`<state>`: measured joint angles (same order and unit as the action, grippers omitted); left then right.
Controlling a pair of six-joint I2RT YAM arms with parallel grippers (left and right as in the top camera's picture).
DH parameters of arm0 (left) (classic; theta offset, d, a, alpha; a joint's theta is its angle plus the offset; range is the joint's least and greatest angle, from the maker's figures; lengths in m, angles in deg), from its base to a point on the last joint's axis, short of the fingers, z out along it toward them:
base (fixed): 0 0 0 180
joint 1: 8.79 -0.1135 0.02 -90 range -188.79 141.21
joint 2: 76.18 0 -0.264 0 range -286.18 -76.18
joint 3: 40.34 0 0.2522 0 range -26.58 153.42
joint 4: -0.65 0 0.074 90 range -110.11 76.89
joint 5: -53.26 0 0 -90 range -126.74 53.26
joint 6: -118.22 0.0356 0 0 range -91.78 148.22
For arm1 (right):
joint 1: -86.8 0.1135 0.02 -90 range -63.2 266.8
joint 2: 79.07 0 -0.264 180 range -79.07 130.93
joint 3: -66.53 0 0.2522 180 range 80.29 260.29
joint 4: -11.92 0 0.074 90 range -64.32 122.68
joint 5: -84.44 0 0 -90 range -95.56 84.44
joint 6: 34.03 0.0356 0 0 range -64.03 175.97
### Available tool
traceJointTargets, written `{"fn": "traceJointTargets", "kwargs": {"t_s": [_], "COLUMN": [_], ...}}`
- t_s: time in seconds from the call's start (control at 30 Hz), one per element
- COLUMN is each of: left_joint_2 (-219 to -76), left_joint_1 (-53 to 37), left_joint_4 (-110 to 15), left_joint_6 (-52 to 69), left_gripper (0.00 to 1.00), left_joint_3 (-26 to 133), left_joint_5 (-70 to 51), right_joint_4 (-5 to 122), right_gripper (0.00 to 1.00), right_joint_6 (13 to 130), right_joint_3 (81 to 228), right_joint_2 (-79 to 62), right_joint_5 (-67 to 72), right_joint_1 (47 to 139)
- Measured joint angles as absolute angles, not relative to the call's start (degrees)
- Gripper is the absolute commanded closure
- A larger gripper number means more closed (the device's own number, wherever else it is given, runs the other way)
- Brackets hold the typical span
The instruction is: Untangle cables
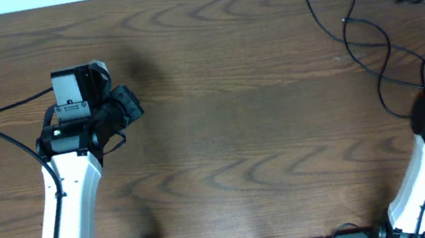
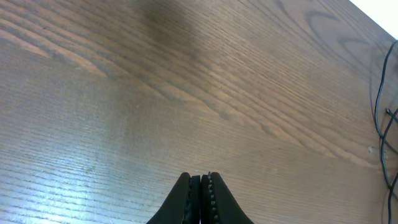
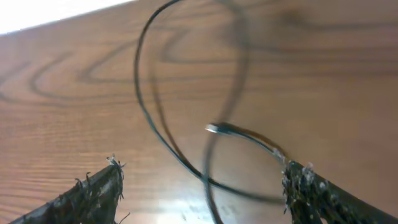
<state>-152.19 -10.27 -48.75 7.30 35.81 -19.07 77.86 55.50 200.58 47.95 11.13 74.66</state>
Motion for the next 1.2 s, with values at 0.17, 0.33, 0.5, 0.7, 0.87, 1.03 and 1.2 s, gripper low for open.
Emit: {"fn": "traceJointTargets", "kwargs": {"t_s": [0.17, 0.33, 0.5, 0.7, 0.87, 1.03, 1.2], "left_joint_2": [-152.19, -152.19, -152.19, -152.89, -153.24, -153.24, -153.24], "left_joint_1": [-10.27, -10.27, -10.27, -10.27, -10.27, -10.25, -10.27], "left_joint_4": [-48.79, -48.92, -48.90, -48.88, -48.42, -47.98, -47.81], "left_joint_6": [7.30, 7.30, 7.30, 7.30, 7.30, 7.32, 7.30], "left_gripper": [0.92, 0.92, 0.92, 0.92, 0.92, 0.92, 0.92], "left_joint_3": [35.81, 35.81, 35.81, 35.81, 35.81, 35.81, 35.81], "left_joint_5": [-19.07, -19.05, -19.05, -19.05, -19.07, -19.07, -19.05], "right_joint_4": [74.74, 72.31, 69.95, 66.71, 63.92, 63.09, 63.09], "right_gripper": [0.20, 0.20, 0.22, 0.26, 0.29, 0.37, 0.63], "right_joint_6": [50.64, 47.69, 46.51, 46.27, 46.25, 46.21, 45.95], "right_joint_3": [200.54, 200.34, 200.36, 200.36, 200.34, 200.34, 200.34], "right_joint_2": [56.24, 58.60, 58.75, 60.10, 61.87, 63.06, 64.74], "right_joint_5": [11.24, 9.99, 6.60, 4.96, 5.66, 6.23, 6.54], "right_joint_1": [80.15, 83.76, 85.20, 85.18, 85.33, 85.85, 86.16]}}
